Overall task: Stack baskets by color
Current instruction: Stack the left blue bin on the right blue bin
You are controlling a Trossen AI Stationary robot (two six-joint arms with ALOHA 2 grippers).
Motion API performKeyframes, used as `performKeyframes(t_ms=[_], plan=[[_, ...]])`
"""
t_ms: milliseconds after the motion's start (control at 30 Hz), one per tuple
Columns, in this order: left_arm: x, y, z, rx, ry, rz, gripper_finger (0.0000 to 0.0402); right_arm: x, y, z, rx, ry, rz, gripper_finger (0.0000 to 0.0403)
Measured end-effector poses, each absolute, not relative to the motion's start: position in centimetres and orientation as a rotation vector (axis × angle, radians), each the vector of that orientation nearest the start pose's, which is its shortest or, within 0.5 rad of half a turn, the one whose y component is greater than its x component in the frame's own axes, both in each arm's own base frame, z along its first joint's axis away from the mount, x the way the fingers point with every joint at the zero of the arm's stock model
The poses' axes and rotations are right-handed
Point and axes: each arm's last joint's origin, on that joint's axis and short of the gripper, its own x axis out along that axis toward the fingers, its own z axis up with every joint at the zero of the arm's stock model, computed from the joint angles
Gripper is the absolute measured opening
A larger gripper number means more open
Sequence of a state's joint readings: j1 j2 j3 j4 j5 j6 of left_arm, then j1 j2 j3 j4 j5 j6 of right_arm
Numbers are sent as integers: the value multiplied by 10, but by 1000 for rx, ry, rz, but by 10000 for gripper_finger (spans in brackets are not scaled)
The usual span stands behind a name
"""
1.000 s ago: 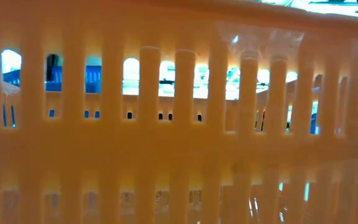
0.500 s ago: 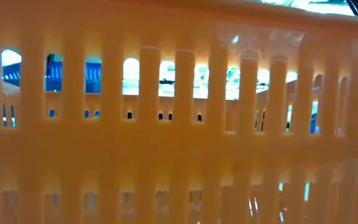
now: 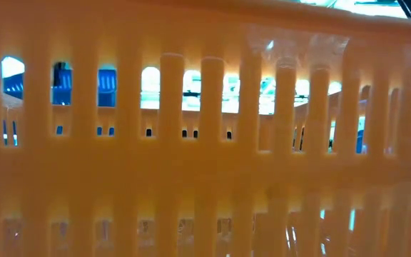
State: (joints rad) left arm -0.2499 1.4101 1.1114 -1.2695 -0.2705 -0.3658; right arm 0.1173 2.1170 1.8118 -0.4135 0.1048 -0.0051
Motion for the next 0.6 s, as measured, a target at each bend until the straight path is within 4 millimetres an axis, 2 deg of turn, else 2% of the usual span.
performKeyframes(t_ms=[600], plan=[[230, -72, 255, 177, 1340, 241, 0, 474, 54, 245, -79, 778, -28, 195]])
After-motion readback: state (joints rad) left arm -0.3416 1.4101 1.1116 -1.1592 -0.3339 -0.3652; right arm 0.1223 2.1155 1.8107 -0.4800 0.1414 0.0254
